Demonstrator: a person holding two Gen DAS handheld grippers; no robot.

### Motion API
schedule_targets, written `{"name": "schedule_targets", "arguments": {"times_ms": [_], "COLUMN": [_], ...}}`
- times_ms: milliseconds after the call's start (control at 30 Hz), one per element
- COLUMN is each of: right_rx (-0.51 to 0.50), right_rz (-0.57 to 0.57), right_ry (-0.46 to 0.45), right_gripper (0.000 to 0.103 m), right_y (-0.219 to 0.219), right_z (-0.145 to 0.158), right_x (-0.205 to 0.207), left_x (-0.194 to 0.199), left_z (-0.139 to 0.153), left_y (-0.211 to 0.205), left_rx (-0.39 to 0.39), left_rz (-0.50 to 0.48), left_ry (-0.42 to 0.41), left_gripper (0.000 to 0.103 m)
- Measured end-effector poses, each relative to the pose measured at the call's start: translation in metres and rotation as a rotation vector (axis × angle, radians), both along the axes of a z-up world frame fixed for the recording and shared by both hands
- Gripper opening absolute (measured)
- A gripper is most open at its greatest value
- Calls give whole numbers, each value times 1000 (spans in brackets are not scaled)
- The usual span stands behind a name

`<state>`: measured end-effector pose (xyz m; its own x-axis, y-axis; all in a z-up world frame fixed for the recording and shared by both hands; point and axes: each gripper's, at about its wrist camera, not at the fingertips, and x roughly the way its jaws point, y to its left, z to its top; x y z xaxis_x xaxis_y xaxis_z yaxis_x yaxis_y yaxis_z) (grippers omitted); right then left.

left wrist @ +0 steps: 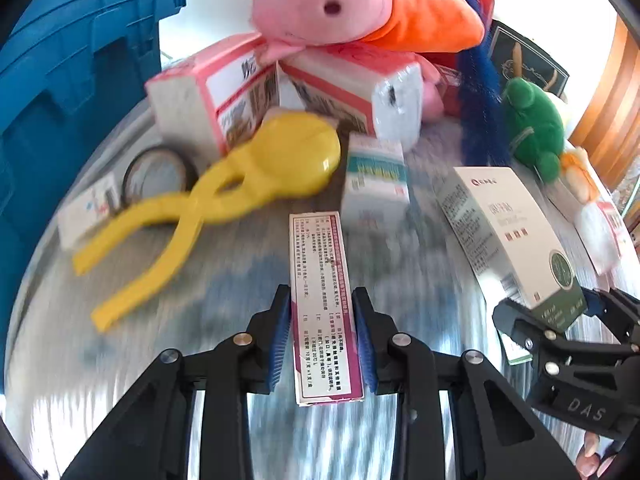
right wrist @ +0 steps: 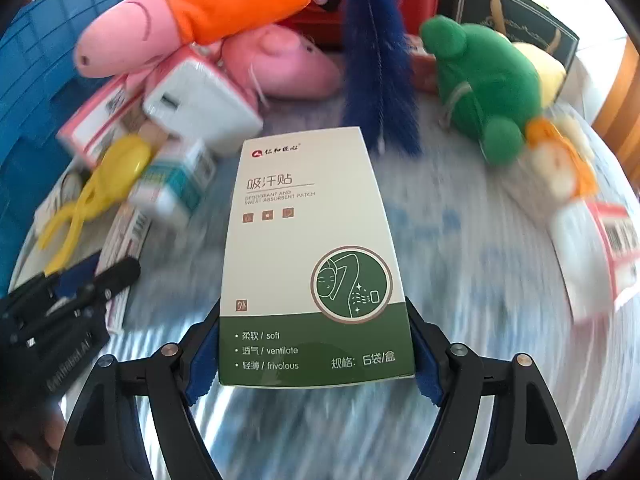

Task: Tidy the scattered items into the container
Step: 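Grasp the pink-white medicine strip box with left tool while right tool grasps the green-white patch box, then carry both boxes over the blue crate with both tools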

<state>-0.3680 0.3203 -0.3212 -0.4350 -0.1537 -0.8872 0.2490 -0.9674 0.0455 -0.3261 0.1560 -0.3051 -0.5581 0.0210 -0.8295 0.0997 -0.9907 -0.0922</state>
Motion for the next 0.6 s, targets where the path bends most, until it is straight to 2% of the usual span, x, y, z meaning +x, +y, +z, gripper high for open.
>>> {"name": "schedule_targets", "arguments": {"times_ms": [133, 233, 400, 533, 567, 600], "right_rx": [1, -3, -16, -29, -23, -12], "right_rz": [-1, -6, -13, -22, -21, -23], "right_ry": [-27, -12, 29, 46, 38, 44], "right_gripper": [79, 81, 84, 84, 78, 78], "right_y": [10, 13, 11, 4, 0, -8], "right_z": [-3, -1, 6, 4, 0, -2], "right_x": [22, 26, 19, 1, -2, -1], "left_x": [14, 10, -15, -15, -15, -14], "left_z": [-5, -7, -6, -6, -6, -6], "left_y": [1, 4, 10, 11, 13, 16], "left_rx": [-2, -9, -24, -37, -32, -30], "left_rz": [6, 12, 3, -9, -13, -18], "left_ry": [8, 12, 22, 36, 36, 33], "left_gripper": [30, 30, 30, 28, 28, 28]}}
